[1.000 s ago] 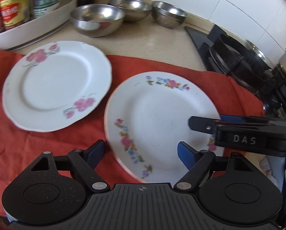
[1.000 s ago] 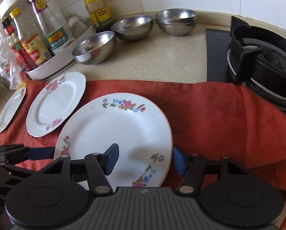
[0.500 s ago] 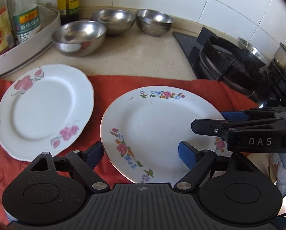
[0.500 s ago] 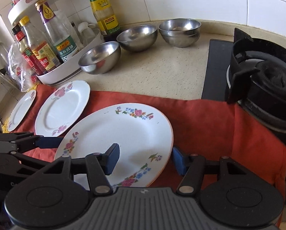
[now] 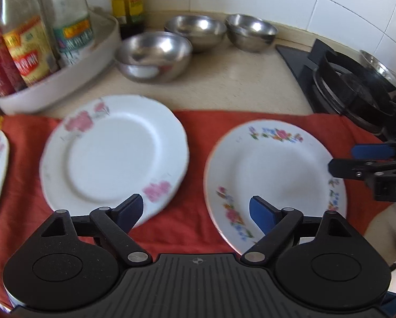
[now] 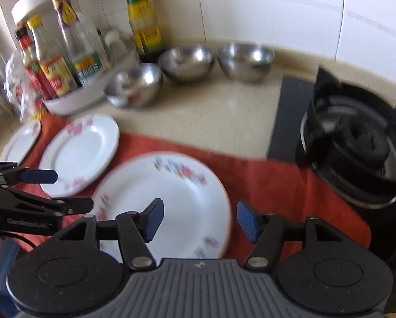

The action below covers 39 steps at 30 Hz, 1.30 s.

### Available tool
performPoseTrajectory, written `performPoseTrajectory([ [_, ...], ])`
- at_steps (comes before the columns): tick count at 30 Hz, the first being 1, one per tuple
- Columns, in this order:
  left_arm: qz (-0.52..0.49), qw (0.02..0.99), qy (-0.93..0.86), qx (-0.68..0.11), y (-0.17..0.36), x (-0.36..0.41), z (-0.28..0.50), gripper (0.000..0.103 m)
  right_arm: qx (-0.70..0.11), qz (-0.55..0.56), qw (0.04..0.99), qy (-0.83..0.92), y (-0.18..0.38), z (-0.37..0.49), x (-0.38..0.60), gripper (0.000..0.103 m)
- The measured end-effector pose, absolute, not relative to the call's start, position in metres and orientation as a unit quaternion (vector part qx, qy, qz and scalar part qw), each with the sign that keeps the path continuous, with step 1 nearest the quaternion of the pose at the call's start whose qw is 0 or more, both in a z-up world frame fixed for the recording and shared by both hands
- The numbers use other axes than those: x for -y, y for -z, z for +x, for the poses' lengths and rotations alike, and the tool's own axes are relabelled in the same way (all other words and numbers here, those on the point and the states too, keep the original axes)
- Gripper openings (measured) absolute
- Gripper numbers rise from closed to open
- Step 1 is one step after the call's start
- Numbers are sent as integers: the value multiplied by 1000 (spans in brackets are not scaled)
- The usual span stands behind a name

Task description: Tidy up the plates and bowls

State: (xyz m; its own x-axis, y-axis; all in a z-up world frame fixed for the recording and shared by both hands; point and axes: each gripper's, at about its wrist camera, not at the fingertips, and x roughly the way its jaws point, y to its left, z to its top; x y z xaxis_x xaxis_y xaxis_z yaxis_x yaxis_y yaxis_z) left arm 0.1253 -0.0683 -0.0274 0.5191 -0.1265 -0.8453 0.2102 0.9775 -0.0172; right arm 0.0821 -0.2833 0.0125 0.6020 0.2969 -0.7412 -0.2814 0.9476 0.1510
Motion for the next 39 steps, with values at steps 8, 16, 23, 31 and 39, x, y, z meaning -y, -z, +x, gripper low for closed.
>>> performPoseTrajectory([
  [8,66,894,43,-442,6,41,141,101,-354,-9,919,-172,-34,97,209,67],
  [16,46,895,-22,-443,10,-2,150,101,-362,-46,915,-175,-26,119,159,67],
  [23,27,893,-46,-447,16,-19,148,101,-362,-68,911,-189,-25,127,139,67],
  [31,13,888,-66,-454,22,-27,149,101,-368,-85,904,-201,-21,137,132,67],
  [39,7,883,-80,-463,29,-28,153,101,-375,-98,897,-212,-14,148,128,67],
])
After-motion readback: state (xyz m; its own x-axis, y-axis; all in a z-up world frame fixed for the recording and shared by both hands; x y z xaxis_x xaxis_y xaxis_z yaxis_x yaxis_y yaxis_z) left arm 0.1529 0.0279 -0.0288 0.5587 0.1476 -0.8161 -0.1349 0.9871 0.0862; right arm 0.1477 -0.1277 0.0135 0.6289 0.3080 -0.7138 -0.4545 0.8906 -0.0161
